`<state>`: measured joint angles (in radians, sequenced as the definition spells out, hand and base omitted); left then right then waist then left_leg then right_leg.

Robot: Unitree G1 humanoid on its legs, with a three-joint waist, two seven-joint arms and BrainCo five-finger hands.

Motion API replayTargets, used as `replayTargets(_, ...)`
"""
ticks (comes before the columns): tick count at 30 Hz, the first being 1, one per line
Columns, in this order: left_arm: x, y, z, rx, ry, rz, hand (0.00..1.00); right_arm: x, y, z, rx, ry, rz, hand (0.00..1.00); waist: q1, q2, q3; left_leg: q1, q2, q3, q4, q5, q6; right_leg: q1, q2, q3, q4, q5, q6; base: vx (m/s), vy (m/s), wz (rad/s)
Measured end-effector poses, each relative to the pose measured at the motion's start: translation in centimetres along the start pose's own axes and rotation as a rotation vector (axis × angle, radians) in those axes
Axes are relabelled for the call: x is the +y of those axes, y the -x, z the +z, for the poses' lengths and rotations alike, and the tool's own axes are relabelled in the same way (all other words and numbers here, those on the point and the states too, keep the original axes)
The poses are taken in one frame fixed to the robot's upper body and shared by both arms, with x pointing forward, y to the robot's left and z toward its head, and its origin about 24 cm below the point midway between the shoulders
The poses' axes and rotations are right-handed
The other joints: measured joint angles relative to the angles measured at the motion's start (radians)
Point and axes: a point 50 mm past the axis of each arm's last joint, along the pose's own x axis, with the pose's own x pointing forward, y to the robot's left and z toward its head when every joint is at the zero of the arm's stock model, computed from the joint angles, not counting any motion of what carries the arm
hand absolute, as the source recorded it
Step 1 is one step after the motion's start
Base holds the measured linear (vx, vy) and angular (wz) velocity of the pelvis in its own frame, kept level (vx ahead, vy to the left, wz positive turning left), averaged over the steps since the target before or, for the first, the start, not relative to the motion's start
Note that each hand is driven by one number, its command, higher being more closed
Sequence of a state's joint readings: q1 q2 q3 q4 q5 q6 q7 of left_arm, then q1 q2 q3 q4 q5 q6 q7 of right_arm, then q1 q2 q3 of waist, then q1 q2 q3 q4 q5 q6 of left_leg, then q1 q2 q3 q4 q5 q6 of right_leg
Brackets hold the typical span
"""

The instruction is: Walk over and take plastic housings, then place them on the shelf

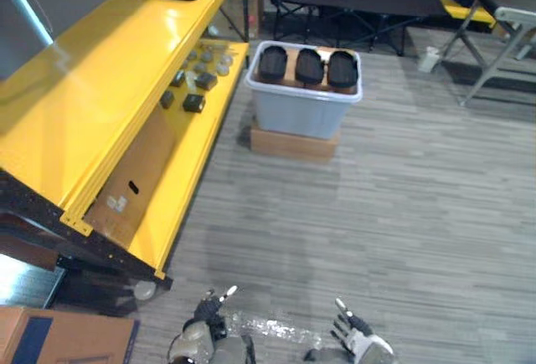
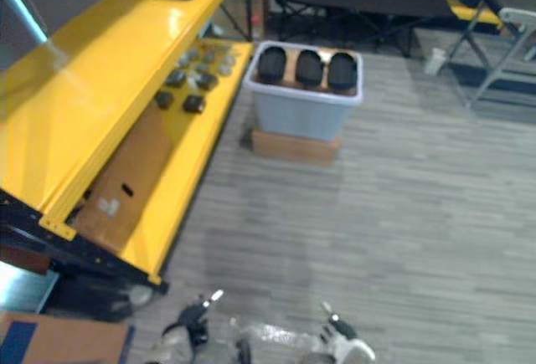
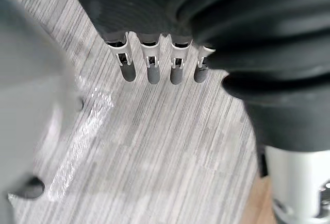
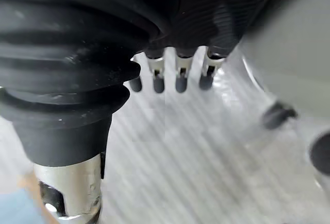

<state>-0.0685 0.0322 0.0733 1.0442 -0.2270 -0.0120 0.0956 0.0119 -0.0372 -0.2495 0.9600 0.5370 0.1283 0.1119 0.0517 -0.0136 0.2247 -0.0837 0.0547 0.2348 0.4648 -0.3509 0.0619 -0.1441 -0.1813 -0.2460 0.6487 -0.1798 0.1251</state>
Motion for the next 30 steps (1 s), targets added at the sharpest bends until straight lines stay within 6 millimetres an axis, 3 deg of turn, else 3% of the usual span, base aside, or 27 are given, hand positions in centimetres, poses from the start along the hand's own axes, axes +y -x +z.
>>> replayTargets(2, 2.0, 0.1, -0.4, 0.016, 0.024, 0.068, 0.00, -0.1, 0.1, -0.1, -0.006, -0.036, 0.002, 0.00, 0.002, -0.017, 0.008, 0.023, 0.038, -0.003, 0.020, -0.020, -0.010, -0.038, 0.015, 0.000, 0.060, -0.019, -0.013, 0.00, 0.032, -0.10)
replayTargets(4, 3.1, 0.3, -1.0, 0.036, 0.055, 0.108, 0.00, -0.7, 0.3, -0.5, -0.003, -0.081, -0.003, 0.00, 0.009, -0.035, 0.007, 0.033, 0.071, -0.014, 0.022, -0.031, -0.029, -0.062, 0.031, 0.000, -0.036, -0.023, -0.020, 0.07, -0.067, 0.04)
replayTargets(6, 3.1, 0.3, -1.0, 0.034, 0.078, 0.115, 0.00, -1.8, 0.6, -1.0, 0.004, -0.122, -0.038, 0.00, 0.012, -0.034, 0.007, 0.035, 0.088, -0.018, 0.025, -0.040, -0.044, -0.077, 0.032, 0.000, -0.182, -0.003, -0.013, 0.19, -0.092, -0.02)
replayTargets(10, 3.0, 0.2, -0.7, 0.003, 0.141, 0.125, 0.00, -3.3, 1.1, -2.0, 0.022, -0.134, -0.072, 0.00, 0.010, -0.034, 0.007, 0.069, 0.115, -0.012, 0.080, -0.100, -0.110, -0.048, 0.042, 0.004, -0.395, 0.137, -0.041, 0.28, -0.177, -0.06)
replayTargets(11, 2.4, 0.2, -0.4, -0.015, 0.161, 0.111, 0.00, -3.2, 1.1, -2.1, 0.025, -0.129, -0.069, 0.00, -0.007, -0.023, 0.004, 0.085, 0.132, -0.025, 0.085, -0.119, -0.135, -0.038, 0.050, 0.006, -0.378, 0.213, -0.048, 0.38, -0.308, 0.24)
replayTargets(12, 1.4, 0.2, -0.4, -0.022, 0.199, 0.091, 0.00, -3.6, 1.2, -1.9, 0.023, -0.125, -0.081, 0.00, -0.016, 0.003, -0.010, 0.109, 0.163, -0.033, 0.060, -0.124, -0.149, -0.043, 0.072, -0.006, -0.323, 0.191, -0.069, 0.31, -0.244, 0.18)
replayTargets(14, 0.5, 0.4, -0.8, -0.016, 0.239, 0.083, 0.00, -4.0, 1.3, -1.9, 0.031, -0.121, -0.101, 0.00, -0.014, 0.018, -0.031, 0.141, 0.182, -0.034, 0.035, -0.105, -0.170, -0.047, 0.091, -0.025, -0.280, 0.119, -0.088, 0.33, -0.201, 0.09)
replayTargets(16, -0.5, 0.4, -0.6, -0.019, 0.296, 0.075, 0.00, -4.1, 1.3, -1.6, 0.027, -0.096, -0.106, 0.00, -0.016, 0.025, -0.029, 0.073, 0.205, -0.072, 0.183, -0.031, -0.140, -0.041, 0.095, -0.038, -0.233, 0.068, -0.101, 0.42, -0.282, 0.15)
replayTargets(18, -0.4, 0.5, -0.4, -0.022, 0.348, 0.092, 0.00, -4.3, 1.2, -1.3, 0.023, -0.037, -0.117, 0.00, -0.012, 0.049, -0.010, -0.061, 0.281, -0.090, 0.479, 0.145, -0.147, 0.053, 0.124, -0.059, -0.267, 0.022, -0.128, 0.39, -0.249, 0.18)
replayTargets(19, 0.1, 0.5, -0.5, -0.025, 0.374, 0.105, 0.00, -4.4, 1.2, -1.4, 0.025, -0.019, -0.122, 0.00, -0.005, 0.050, -0.006, -0.090, 0.284, -0.090, 0.524, 0.120, -0.156, 0.091, 0.130, -0.063, -0.290, 0.015, -0.138, 0.44, -0.177, 0.05)
replayTargets(21, 0.9, 0.6, -0.5, -0.032, 0.377, 0.117, 0.00, -3.5, 0.9, -1.1, 0.013, 0.023, -0.098, 0.00, 0.006, 0.050, -0.004, -0.148, 0.230, -0.084, 0.490, 0.085, -0.158, 0.158, 0.124, -0.061, -0.348, -0.007, -0.140, 0.31, -0.082, -0.05)
replayTargets(23, 1.8, 0.8, -0.8, -0.044, 0.378, 0.126, 0.00, -2.1, 0.3, 0.5, -0.033, 0.084, -0.057, 0.00, 0.021, 0.046, 0.007, -0.188, 0.160, -0.057, 0.326, 0.081, -0.149, 0.207, 0.106, -0.051, -0.390, -0.012, -0.132, 0.30, 0.003, -0.10)
replayTargets(25, 2.5, 1.1, -1.7, -0.034, 0.395, 0.140, 0.00, -0.3, -0.2, 2.7, -0.114, 0.138, -0.005, 0.00, 0.050, 0.042, 0.019, -0.230, 0.085, 0.005, 0.057, 0.141, -0.138, 0.255, 0.077, -0.042, -0.398, -0.048, -0.102, 0.38, 0.098, -0.12)
replayTargets(26, 2.7, 1.3, -2.3, -0.023, 0.398, 0.145, 0.00, 0.1, -0.3, 3.1, -0.122, 0.162, 0.007, 0.00, 0.056, 0.043, 0.019, -0.233, 0.074, 0.012, -0.013, 0.174, -0.134, 0.270, 0.076, -0.040, -0.396, -0.062, -0.090, 0.45, 0.163, -0.15)
replayTargets(27, 3.7, 1.7, -3.0, -0.016, 0.409, 0.173, 0.00, 0.8, -0.4, 3.5, -0.125, 0.208, 0.029, 0.00, 0.070, 0.040, 0.019, -0.228, 0.065, 0.022, -0.088, 0.287, -0.105, 0.297, 0.077, -0.027, -0.387, -0.095, -0.068, 0.45, 0.160, -0.26)
replayTargets(28, 4.7, 1.9, -3.5, -0.006, 0.371, 0.194, 0.00, 1.7, -0.6, 3.1, -0.113, 0.231, 0.056, 0.00, 0.091, 0.010, 0.025, -0.196, 0.044, 0.040, -0.082, 0.304, -0.028, 0.323, 0.064, 0.003, -0.380, -0.114, -0.066, 0.49, 0.156, -0.16)
replayTargets(30, 5.3, 1.8, -2.8, -0.030, 0.332, 0.190, 0.00, 3.0, -0.7, 3.6, -0.135, 0.244, 0.093, 0.00, 0.102, -0.035, 0.032, -0.217, 0.029, 0.036, -0.034, 0.251, -0.009, 0.338, 0.056, 0.037, -0.397, -0.091, -0.081, 0.48, 0.139, 0.08)
